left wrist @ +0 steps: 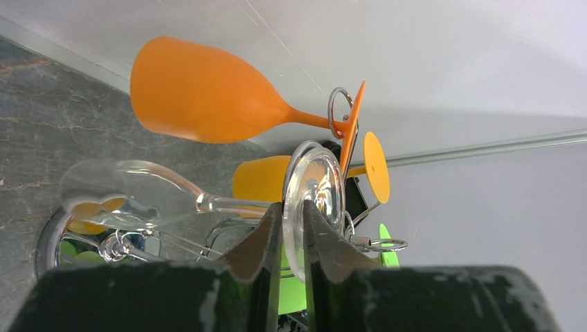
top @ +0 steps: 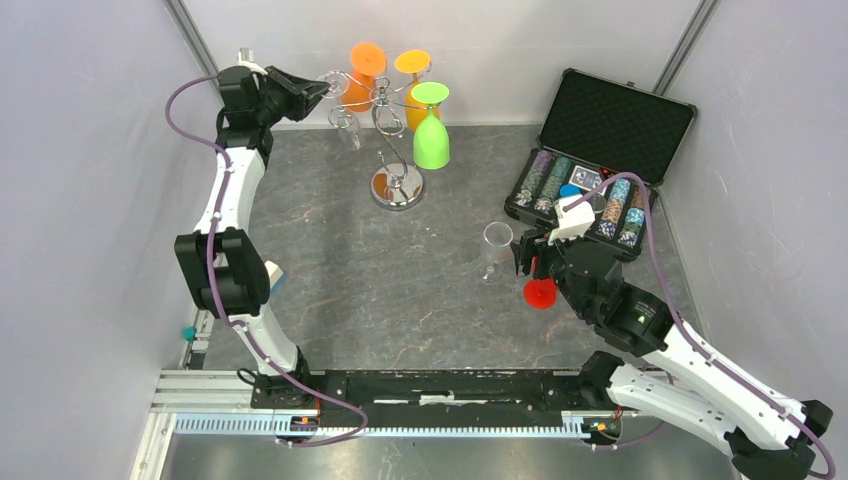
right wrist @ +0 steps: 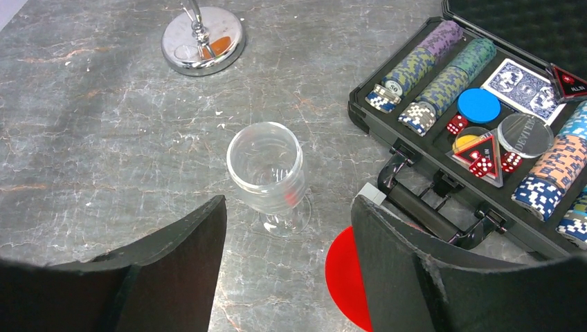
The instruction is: Take the wine glass off the wine glass rack
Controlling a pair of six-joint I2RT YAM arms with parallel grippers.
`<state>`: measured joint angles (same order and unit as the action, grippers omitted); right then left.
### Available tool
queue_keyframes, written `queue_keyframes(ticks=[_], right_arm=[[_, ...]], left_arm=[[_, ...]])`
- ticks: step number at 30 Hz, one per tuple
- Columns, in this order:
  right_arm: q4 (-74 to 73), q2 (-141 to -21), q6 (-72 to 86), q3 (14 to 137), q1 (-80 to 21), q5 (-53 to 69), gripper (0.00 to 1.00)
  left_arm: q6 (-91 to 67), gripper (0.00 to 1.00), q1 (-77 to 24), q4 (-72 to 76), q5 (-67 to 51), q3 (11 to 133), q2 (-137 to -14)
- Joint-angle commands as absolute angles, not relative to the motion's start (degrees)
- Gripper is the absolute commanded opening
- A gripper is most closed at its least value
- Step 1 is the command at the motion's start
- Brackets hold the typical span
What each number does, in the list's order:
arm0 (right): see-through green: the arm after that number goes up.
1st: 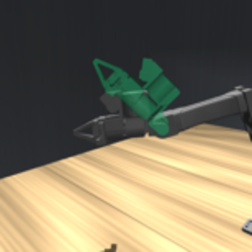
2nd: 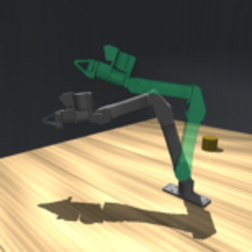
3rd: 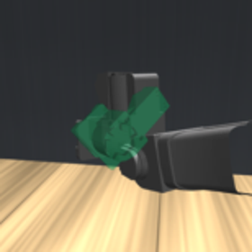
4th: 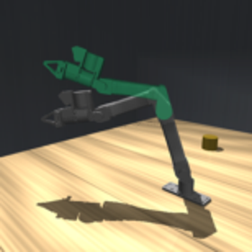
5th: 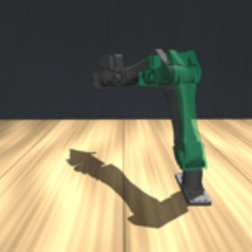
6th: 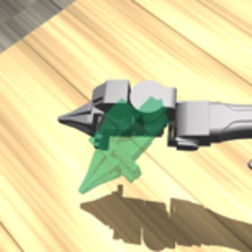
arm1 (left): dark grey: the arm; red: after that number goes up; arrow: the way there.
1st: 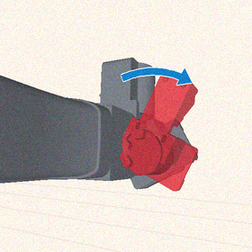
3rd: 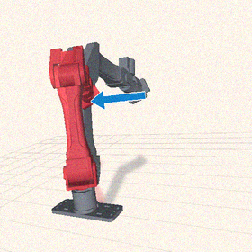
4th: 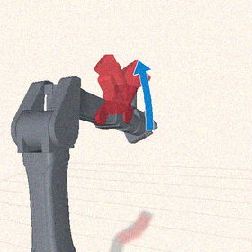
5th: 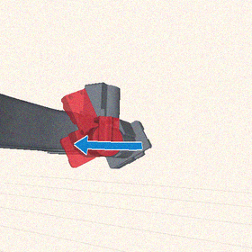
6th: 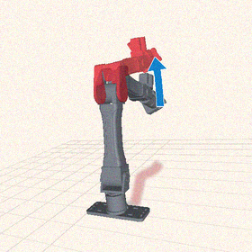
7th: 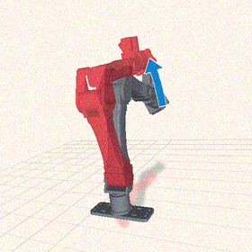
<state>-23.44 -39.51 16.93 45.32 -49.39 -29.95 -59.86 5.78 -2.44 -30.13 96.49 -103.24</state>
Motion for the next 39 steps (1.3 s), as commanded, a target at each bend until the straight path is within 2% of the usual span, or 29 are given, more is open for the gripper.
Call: queue_keyframes(ticks=[1, 13, 16, 18, 23, 28, 32, 37, 39], right_arm=[[-21.3, -39.4, 17.5, 45.0, -49.4, -29.8, 0.71], [-20.6, -39.1, 16.9, 44.6, -49.4, -30.1, 0.71], [-20.6, -39.1, 16.8, 44.6, -49.5, -30.1, 0.71], [-20.4, -39.2, 16.8, 44.5, -49.5, -30.2, 0.71], [-20.5, -38.9, 16.8, 44.3, -49.4, -30.3, 0.71], [-20.4, -38.7, 16.9, 44.0, -49.5, -30.5, 0.71], [-20.4, -38.7, 17.0, 43.8, -49.4, -30.5, 0.71], [-19.9, -38.8, 17.0, 43.6, -49.5, -30.8, 0.70], [-19.8, -38.9, 16.8, 43.6, -49.4, -30.8, 0.70]], left_arm=[[-60.9, 0.19, 6.2, -3.1, -31.2, 98.8, -101.9], [-62.0, 0.18, 6.2, -2.5, -31.7, 98.5, -100.1], [-62.9, 0.40, 6.1, -1.9, -31.9, 98.5, -99.9], [-63.1, 0.45, 6.2, -1.9, -31.9, 98.5, -99.9], [-62.7, 0.36, 6.2, -3.0, -31.4, 98.0, -99.5], [-62.5, 0.22, 6.1, -3.4, -30.9, 97.1, -99.1], [-62.5, 0.17, 6.2, -3.5, -30.8, 97.2, -98.6], [-62.3, 0.03, 6.2, -4.0, -30.6, 97.9, -97.5], [-62.3, 0.02, 6.2, -4.0, -30.5, 98.0, -97.0]])
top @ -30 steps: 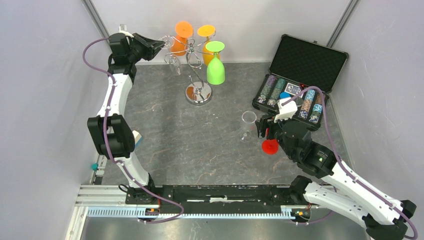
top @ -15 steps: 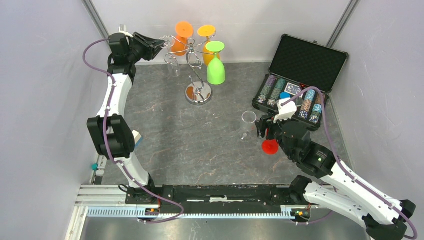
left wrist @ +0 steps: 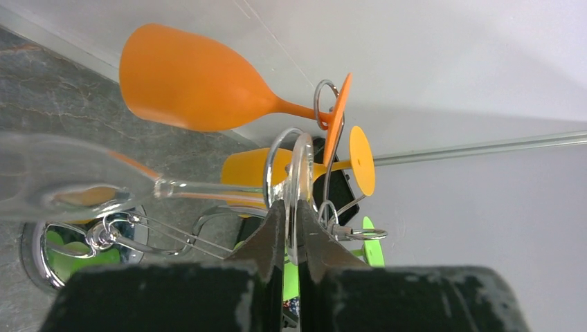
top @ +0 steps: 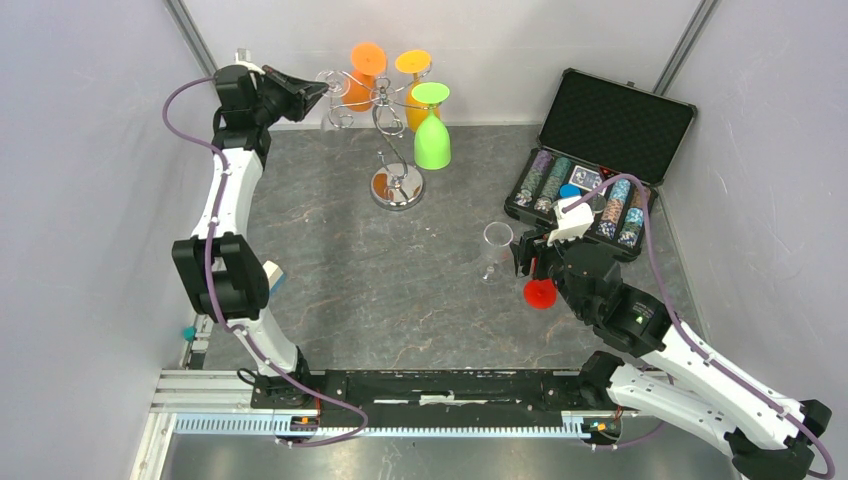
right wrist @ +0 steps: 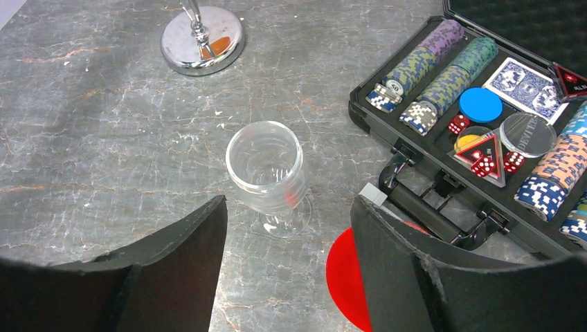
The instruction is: Take the wine glass off the wine glass rack
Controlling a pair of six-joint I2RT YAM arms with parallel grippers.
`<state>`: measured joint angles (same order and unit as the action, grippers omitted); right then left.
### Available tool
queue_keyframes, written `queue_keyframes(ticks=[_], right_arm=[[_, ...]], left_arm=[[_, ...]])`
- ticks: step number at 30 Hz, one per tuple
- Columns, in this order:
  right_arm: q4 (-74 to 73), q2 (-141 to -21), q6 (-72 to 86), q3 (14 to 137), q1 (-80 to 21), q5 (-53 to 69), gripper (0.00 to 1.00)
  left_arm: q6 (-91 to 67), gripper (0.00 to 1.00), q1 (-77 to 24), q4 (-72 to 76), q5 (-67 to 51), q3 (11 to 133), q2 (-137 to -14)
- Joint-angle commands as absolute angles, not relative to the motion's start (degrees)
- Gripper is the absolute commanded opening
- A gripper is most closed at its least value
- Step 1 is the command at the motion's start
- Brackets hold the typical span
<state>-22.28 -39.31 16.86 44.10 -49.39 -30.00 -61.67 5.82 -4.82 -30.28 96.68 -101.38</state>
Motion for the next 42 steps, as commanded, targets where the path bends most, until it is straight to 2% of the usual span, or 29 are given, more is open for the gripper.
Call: queue_keyframes(ticks=[1, 6, 26, 42], right_arm=[[-19.8, -39.0, 16.8, 43.5, -49.4, -30.8, 0.70], [-19.6, -39.1, 16.9, 43.2, -49.5, -30.9, 0.71], [-19.5, -39.3, 16.8, 43.0, -49.5, -31.2, 0.70], [-19.0, -40.5, 16.3, 43.5, -49.5, -31.4, 0.70]], left_arm=[[-62.5, 0.02, 6.1, -3.9, -30.5, 98.1, -96.9], [-64.0, 0.02, 6.2, -2.4, -30.7, 97.7, -96.5], [-74.7, 0.02, 6.0, 20.4, -29.3, 93.1, -100.4], [-70.7, 0.02, 3.4, 18.4, -33.0, 100.5, -105.7]])
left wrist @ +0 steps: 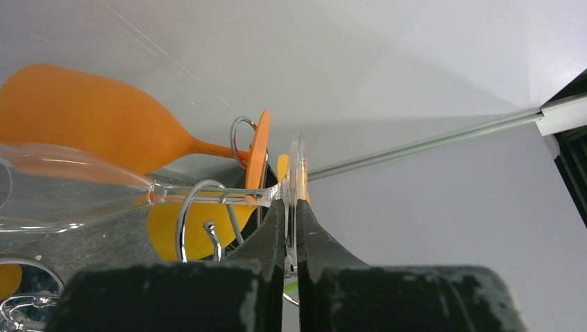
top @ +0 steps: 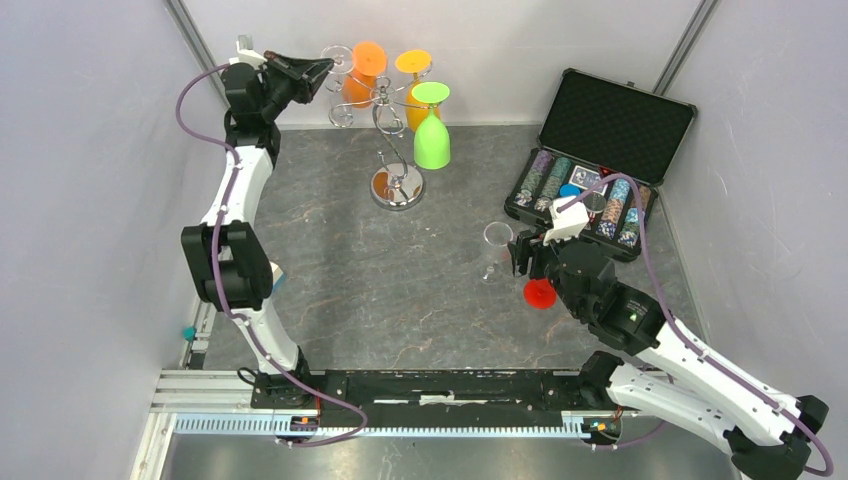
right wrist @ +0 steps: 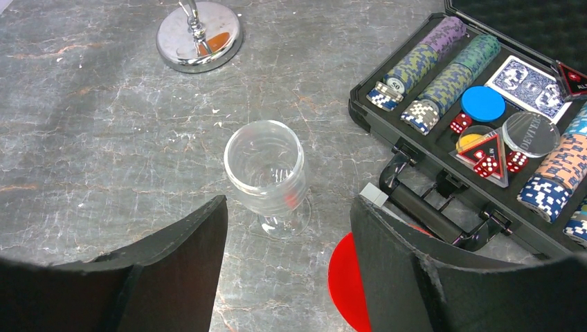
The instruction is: Take the wine glass off the wine glass rack
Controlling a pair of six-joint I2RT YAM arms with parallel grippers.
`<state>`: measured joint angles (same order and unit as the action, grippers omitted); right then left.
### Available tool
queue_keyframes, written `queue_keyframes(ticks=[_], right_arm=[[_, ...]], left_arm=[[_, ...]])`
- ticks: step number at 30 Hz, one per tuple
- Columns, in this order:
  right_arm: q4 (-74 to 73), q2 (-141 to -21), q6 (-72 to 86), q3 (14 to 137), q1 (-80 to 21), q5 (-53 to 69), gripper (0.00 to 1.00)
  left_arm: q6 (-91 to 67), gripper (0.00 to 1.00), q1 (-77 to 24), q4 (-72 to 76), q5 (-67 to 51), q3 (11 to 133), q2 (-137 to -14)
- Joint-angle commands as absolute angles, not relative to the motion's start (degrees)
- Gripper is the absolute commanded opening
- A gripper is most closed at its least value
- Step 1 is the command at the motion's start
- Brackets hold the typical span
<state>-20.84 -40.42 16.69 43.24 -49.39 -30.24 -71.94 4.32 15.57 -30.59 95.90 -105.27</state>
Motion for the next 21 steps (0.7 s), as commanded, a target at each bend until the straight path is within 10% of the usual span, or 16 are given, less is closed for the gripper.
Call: queue_keyframes(ticks=[1, 21], right_arm=[[-19.0, -40.5, 16.3, 43.5, -49.4, -31.4, 0.70], [-19.1, -39.8, 17.0, 43.3, -49.5, -30.0, 0.70]], left_arm=[[-70.8, 0.02, 3.3, 18.4, -33.3, 100.5, -105.8], [-58.8, 0.02, 4.2, 0.4, -33.0, 93.0, -91.7]])
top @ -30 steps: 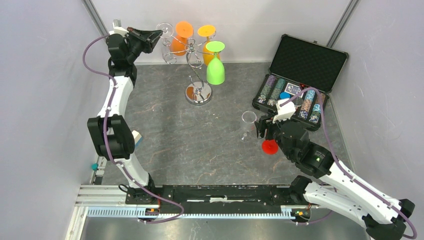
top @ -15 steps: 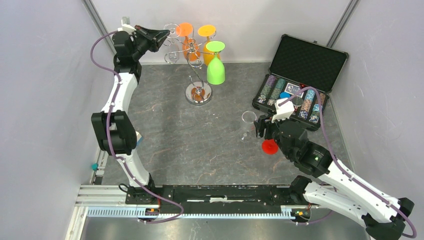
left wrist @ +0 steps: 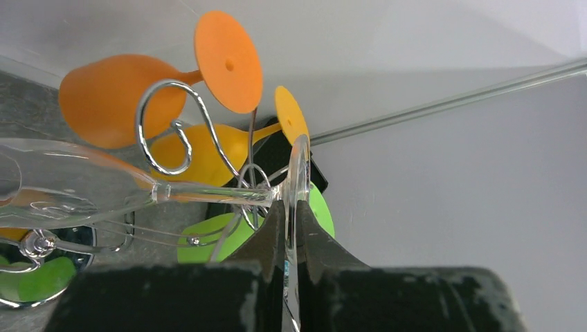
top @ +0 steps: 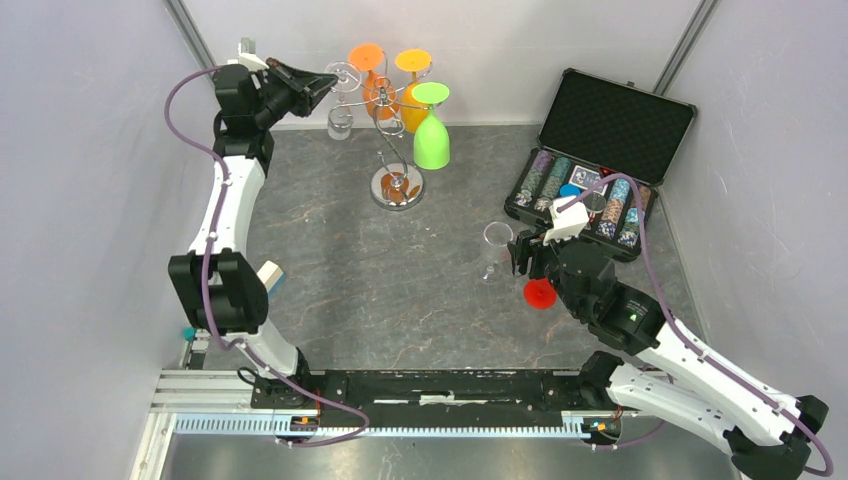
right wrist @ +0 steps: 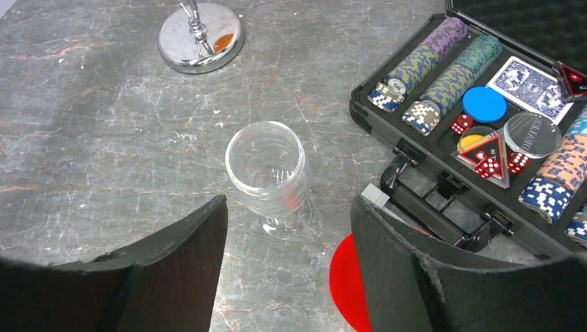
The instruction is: Take the wine glass off the wine glass rack
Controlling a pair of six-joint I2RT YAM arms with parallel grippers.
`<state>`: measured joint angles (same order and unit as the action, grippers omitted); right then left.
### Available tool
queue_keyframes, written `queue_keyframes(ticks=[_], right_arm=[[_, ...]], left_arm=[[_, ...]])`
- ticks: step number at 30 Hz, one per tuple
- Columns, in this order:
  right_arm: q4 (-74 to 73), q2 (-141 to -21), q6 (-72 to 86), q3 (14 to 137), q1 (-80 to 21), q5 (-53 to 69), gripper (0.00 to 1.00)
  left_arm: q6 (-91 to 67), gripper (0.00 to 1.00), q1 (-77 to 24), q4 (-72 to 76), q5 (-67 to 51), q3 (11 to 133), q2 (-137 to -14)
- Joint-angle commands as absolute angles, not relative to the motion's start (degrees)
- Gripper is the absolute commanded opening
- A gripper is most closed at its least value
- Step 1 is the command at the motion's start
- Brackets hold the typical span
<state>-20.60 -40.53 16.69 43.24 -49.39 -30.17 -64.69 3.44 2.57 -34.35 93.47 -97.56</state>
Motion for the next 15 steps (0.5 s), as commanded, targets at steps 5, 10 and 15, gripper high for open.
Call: queue_keyframes(ticks=[5, 10, 15], right_arm=[[-18.8, -39.3, 17.2, 43.1, -49.5, -28.6, 0.72], [-16.9, -38.9, 15.9, 42.6, -49.4, -23.9, 0.80], [-10.2, -38.5, 13.8, 40.4, -49.5, -14.8, 0.87]], left_arm=[[-58.7, 0.02, 5.6, -1.0, -30.8, 88.0, -86.5], [-53.0, 0.02, 6.1, -9.9, -26.3, 84.9, -78.4], [-46.5, 0.02, 6.1, -20.6, -21.4, 83.4, -68.5]])
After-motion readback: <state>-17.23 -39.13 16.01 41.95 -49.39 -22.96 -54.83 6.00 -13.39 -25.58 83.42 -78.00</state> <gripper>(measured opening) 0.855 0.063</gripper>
